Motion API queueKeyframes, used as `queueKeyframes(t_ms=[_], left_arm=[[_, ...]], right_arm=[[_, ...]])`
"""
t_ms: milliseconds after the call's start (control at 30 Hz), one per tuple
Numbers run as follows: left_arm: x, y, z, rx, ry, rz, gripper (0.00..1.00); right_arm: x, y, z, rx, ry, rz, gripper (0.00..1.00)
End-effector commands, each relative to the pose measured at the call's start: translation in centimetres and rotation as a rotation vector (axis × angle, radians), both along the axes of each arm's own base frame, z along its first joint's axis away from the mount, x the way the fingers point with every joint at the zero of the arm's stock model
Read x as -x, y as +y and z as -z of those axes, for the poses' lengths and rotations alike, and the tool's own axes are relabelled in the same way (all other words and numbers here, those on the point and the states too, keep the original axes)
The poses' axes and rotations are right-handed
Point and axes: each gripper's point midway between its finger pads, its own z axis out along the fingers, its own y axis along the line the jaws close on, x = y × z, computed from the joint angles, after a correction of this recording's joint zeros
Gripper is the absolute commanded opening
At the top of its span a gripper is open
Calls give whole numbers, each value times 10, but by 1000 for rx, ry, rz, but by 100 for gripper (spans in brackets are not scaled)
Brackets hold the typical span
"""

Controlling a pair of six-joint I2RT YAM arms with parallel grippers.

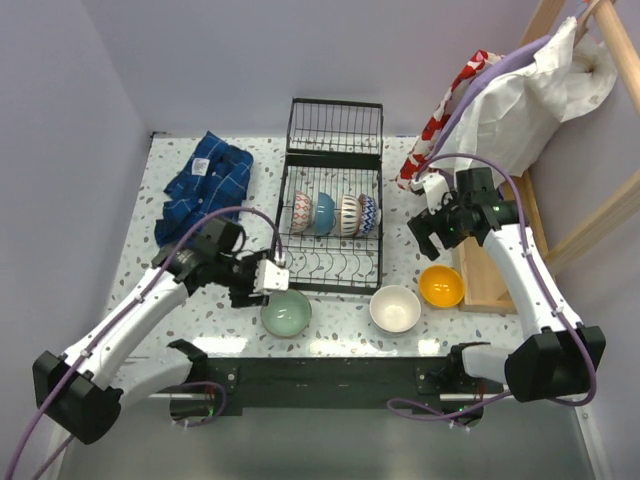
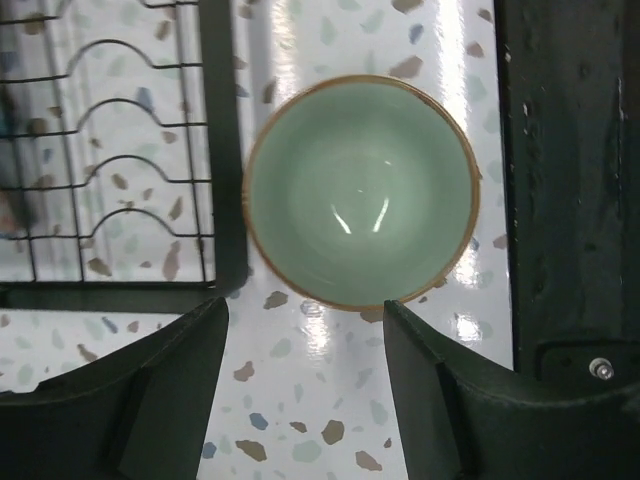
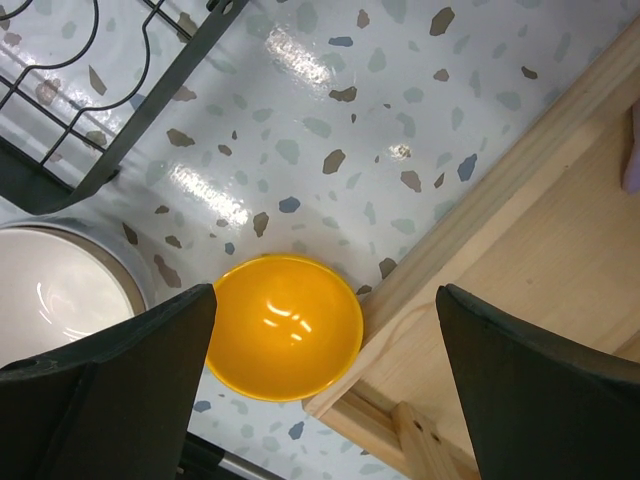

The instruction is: Load the bowls into the dish rack

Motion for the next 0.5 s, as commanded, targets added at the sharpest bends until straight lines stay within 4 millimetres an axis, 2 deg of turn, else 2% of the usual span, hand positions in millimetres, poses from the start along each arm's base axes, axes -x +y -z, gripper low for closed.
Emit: queueKeyframes(t_ms=[0, 200, 267, 400, 467], left_arm=[[13, -13, 24, -104, -60, 104, 68], [52, -48, 50, -153, 13, 225, 65], [55, -58, 50, -121, 35, 203, 65], [56, -66, 61, -127, 67, 153, 64], [54, -67, 65, -121, 80, 111, 59]], right_arm=[[-9, 6, -22, -25, -83, -48, 96], [-2, 7, -37, -40, -116, -38, 96], [-2, 9, -42, -56, -126, -36, 96], [-3, 13, -51, -87, -143, -18, 96], [-4, 14, -57, -96, -158, -19, 96]])
